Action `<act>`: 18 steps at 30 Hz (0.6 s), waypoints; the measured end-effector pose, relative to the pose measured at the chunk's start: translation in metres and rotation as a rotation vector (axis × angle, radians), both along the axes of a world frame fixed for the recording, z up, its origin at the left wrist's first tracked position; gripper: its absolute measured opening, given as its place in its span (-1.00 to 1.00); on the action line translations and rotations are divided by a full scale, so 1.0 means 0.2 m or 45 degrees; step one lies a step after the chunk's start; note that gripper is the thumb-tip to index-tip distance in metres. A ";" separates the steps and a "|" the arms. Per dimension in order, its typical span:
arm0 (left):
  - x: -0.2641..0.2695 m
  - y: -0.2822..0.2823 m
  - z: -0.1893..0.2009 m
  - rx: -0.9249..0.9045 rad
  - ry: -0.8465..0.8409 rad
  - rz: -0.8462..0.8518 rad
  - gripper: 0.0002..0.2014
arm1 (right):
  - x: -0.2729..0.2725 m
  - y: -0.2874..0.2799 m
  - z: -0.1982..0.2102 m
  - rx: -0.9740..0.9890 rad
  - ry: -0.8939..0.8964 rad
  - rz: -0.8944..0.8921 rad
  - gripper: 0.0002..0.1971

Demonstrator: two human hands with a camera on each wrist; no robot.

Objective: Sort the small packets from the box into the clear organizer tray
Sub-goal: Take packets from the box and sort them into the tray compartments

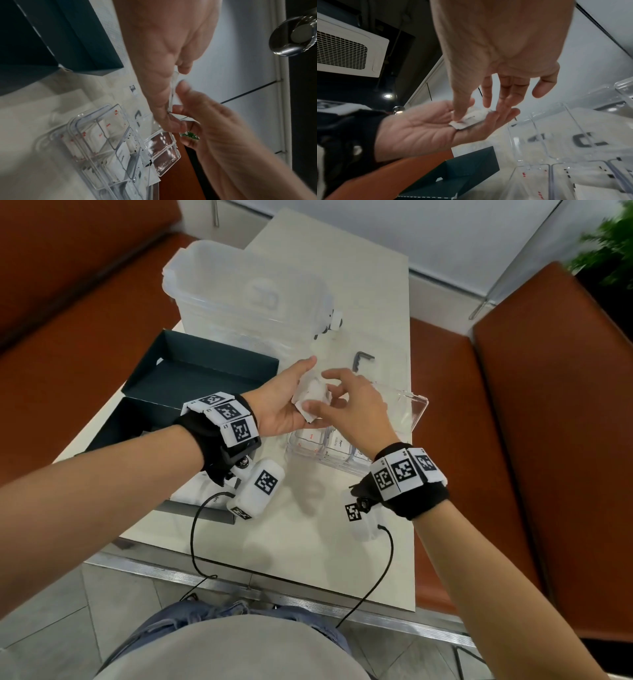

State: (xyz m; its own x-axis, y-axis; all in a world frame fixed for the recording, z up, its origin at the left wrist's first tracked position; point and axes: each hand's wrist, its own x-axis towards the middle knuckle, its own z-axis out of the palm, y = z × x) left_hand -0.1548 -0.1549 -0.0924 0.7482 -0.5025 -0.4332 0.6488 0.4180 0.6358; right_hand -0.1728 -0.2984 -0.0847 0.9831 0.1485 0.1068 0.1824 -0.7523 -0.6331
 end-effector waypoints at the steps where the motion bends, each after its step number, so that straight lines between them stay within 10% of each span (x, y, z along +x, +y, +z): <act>1: -0.01 0.00 0.01 0.006 -0.020 -0.019 -0.52 | 0.01 0.00 -0.01 0.003 0.004 -0.012 -0.52; 18: -0.07 0.06 -0.01 0.239 -0.203 0.222 -0.74 | 0.10 -0.25 0.04 0.570 0.161 -0.224 -0.86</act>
State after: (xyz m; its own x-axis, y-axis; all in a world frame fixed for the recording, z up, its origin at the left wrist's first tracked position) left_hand -0.1683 -0.1436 -0.0951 0.8822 -0.2828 -0.3764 0.4633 0.3795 0.8008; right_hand -0.1522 -0.3475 -0.0758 0.9986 -0.0537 0.0003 -0.0220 -0.4140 -0.9100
